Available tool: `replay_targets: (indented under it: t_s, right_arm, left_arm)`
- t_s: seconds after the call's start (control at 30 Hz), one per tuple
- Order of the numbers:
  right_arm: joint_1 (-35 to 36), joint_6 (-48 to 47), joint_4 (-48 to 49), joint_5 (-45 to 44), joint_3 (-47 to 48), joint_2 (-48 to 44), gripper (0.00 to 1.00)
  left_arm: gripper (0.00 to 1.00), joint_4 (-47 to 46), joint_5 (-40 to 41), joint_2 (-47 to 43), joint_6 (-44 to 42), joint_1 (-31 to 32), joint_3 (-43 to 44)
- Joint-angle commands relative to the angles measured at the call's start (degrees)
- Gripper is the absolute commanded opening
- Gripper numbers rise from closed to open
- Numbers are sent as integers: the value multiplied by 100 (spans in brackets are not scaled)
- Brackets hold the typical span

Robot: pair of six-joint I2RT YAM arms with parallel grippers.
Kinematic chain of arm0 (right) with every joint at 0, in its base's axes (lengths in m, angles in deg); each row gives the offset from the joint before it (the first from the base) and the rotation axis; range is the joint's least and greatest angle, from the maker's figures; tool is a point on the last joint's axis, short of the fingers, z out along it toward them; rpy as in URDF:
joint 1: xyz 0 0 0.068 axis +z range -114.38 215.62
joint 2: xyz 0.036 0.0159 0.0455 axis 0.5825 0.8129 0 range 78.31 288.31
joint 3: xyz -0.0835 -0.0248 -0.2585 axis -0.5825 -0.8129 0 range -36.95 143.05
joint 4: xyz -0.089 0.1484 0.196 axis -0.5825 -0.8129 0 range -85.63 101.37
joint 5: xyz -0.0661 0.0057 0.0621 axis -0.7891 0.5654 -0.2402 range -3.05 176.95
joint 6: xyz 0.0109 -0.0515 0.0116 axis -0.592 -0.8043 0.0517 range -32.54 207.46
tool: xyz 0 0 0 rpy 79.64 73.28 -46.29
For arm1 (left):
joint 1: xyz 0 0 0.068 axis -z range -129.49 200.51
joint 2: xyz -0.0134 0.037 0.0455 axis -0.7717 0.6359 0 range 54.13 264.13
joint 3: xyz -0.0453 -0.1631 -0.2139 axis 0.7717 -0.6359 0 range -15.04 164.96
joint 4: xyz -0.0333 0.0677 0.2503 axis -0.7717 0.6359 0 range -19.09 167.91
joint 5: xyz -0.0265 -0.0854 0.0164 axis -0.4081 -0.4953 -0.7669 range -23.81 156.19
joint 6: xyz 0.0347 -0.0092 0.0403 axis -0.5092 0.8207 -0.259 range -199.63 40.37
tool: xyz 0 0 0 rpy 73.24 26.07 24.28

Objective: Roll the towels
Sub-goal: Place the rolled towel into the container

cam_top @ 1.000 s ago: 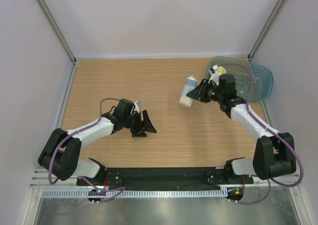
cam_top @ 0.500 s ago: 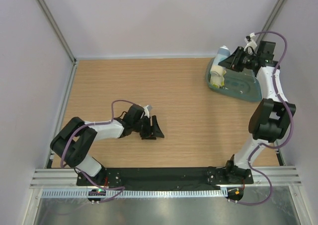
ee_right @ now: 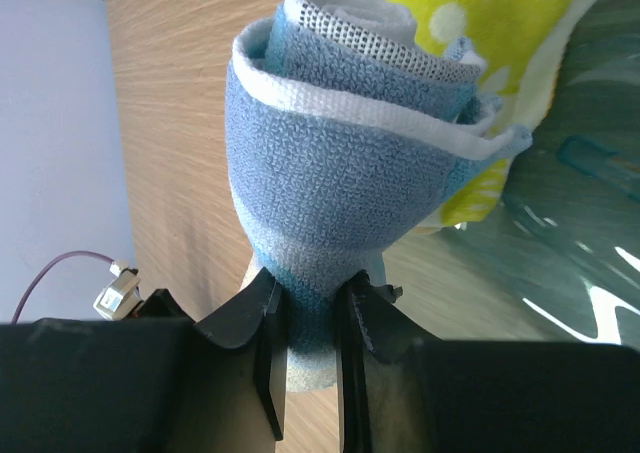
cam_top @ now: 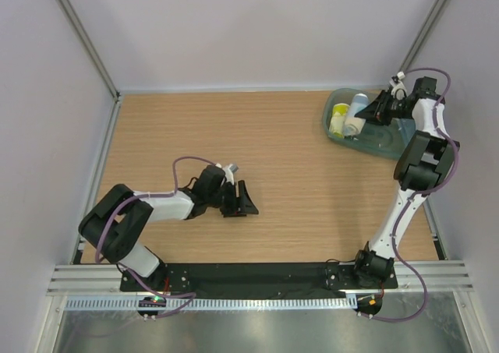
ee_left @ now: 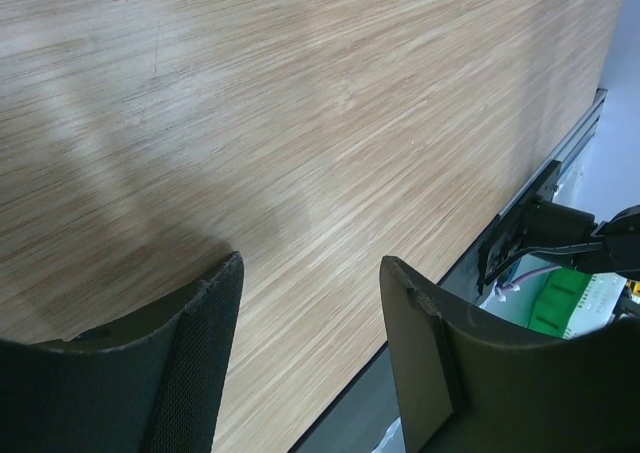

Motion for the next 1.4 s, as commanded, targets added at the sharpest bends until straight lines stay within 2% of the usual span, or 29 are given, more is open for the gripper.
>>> replay_targets:
  t_s: [0.0,0.3,0.7,0.9,0.93,1.03,1.23,1.37]
  right_arm:
    - [-210,-238,-337,85,711,263,1]
    - [-263,-432,-758,-12,1370,1282,1]
    - [-263,-607,-943,-214,1828,1951,4]
    - [-255,-546,-935,-556,1934,2136,21]
    - [-255,-537,-926,-626,1942,2136,29]
    - [-255,-476,-891,-785,1916,2057,41]
    - [-246,-309,-741,-1189,1697,1855,52]
    - [-228,-221,-645,-1645,1433,1618,56]
  left_arm:
    - [60,687,827,358,-368,-1,-197]
    - [59,696,784,551,-369,8,-83]
    - [57,792,713,762,-395,8,66]
    - [56,827,722,789,-386,8,84]
    - [56,836,722,806,-395,8,110]
    - [56,845,731,806,-395,8,102]
    - [56,845,757,797,-395,8,93]
    - [56,845,766,762,-395,8,84]
